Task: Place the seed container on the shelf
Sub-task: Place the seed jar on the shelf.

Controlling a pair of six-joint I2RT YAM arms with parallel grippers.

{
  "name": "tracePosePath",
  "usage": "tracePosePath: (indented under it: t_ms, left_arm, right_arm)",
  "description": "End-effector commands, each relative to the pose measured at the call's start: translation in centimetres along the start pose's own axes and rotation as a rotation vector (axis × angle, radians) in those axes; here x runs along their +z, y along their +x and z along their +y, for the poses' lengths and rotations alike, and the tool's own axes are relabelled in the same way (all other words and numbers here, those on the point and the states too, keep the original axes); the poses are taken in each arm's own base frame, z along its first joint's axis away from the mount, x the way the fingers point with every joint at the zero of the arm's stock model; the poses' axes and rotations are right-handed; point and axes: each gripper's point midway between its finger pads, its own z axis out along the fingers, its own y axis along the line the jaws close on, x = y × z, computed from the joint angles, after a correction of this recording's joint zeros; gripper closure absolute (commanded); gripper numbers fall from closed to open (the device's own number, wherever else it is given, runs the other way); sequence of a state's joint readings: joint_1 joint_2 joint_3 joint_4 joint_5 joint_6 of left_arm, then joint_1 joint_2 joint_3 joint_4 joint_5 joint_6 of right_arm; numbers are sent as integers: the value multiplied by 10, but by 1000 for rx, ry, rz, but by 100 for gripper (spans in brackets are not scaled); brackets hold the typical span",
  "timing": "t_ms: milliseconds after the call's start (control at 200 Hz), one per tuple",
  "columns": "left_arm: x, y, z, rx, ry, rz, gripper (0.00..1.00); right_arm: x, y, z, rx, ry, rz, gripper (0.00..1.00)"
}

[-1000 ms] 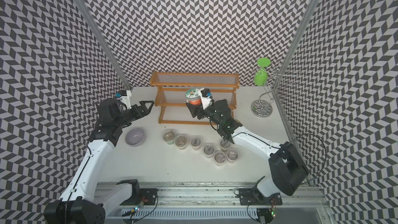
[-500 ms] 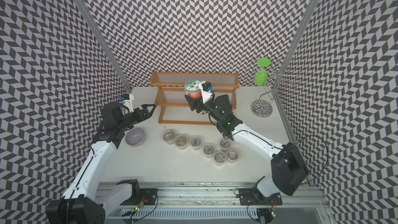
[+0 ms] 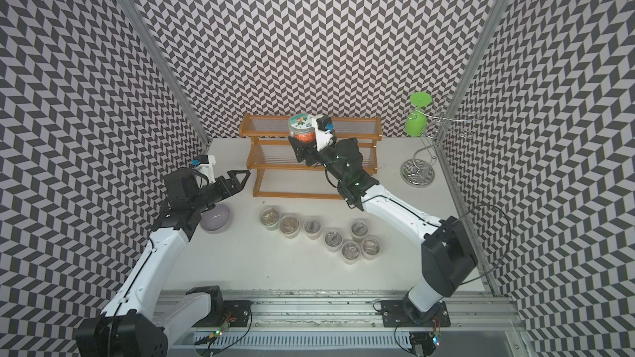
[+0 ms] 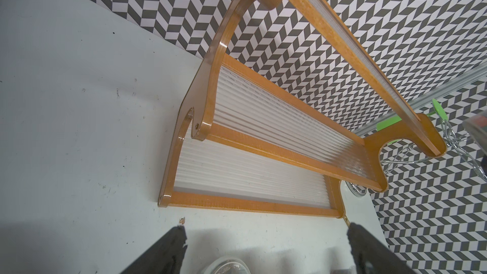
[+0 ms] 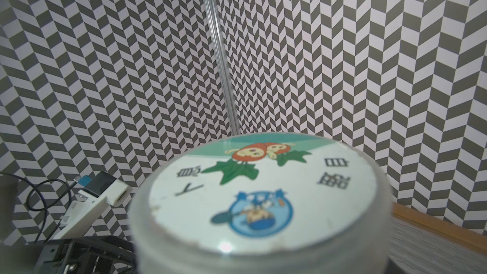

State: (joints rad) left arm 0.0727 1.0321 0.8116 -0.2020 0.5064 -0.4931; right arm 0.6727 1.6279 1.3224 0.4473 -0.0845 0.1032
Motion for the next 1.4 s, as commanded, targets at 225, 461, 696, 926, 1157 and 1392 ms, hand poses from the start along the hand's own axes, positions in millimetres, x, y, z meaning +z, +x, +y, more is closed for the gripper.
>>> tracePosePath:
  t_ms: [225,461,696,926,1157,1392]
  left_arm:
    - [-7,-7,-2,17,0,-55,1]
    - [-6,-1,-2,8,14,-41,1]
    - [-11,-2,-7,17,25,-51,0]
    - [-12,0,-10,17,43,-40,1]
    - [-11,2,-10,15,47,-40,1]
    - [-11,1,-11,8,57,-44,0]
  right_arm:
    - [47,-13,22,17,-82,-51,19]
    - [83,-8,-4,11,46,-54,19]
    - [110,12,-15,-14,84,-13,19]
    - [124,15,-35,-46,134,-13,19]
    - [130,24,-53,-61,170,0,19]
    - [133,32,-59,-51,164,7,17]
